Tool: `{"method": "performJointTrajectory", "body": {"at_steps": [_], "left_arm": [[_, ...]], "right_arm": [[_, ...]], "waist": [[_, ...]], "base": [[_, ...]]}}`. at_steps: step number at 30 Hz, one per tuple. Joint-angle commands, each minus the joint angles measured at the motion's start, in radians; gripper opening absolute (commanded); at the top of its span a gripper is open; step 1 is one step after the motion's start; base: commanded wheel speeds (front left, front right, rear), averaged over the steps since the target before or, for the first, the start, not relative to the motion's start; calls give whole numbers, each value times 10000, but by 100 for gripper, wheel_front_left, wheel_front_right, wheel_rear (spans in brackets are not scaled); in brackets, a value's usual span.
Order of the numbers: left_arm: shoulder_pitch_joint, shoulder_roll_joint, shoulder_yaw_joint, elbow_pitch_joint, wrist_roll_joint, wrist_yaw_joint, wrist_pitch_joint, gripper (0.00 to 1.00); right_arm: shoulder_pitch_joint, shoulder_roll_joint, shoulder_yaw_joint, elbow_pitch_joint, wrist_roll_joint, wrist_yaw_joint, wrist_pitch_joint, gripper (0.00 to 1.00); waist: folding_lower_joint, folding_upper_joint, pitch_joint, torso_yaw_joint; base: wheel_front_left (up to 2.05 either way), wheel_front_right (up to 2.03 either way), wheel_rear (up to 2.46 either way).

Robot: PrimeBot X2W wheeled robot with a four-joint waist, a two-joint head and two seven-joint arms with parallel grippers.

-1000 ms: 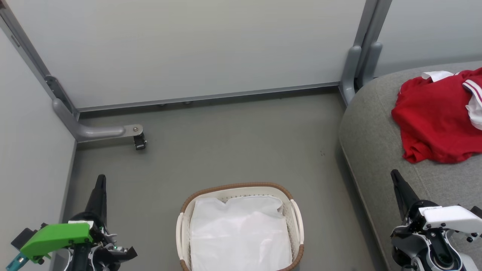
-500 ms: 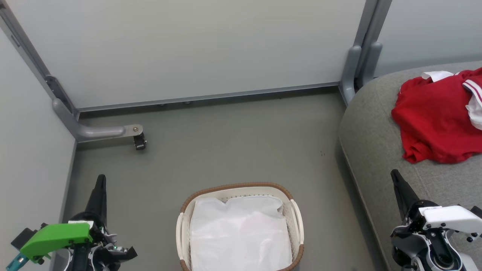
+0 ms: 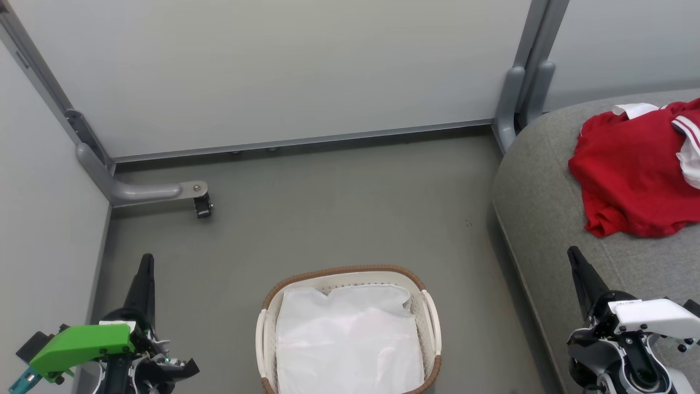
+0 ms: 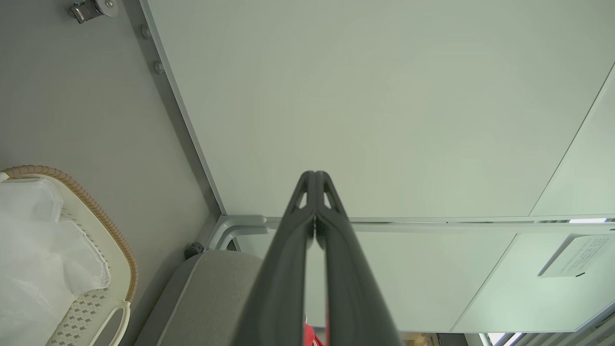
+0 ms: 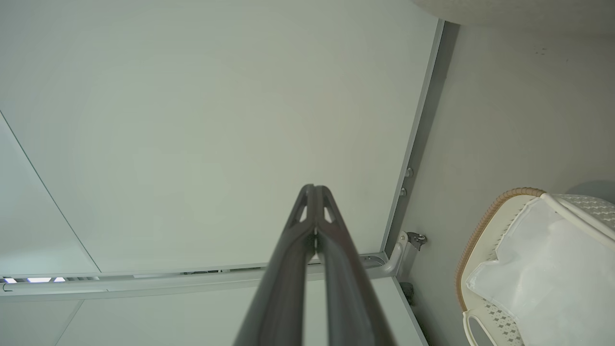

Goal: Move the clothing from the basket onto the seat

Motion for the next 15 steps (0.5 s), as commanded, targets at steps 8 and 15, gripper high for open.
{"method": "performJointTrajectory", "body": {"at_steps": [8, 15], "left_arm": [[-103, 33, 21, -18, -43, -47, 31, 0], [-103, 33, 20, -18, -43, -47, 30, 0]], "right_arm": [[-62, -56, -15, -40, 38, 0, 10, 0], [-62, -56, -14, -40, 39, 0, 10, 0]], "waist": [[0, -1, 0, 0], [0, -1, 0, 0]], "base": [[0, 0, 0], [0, 0, 0]]}}
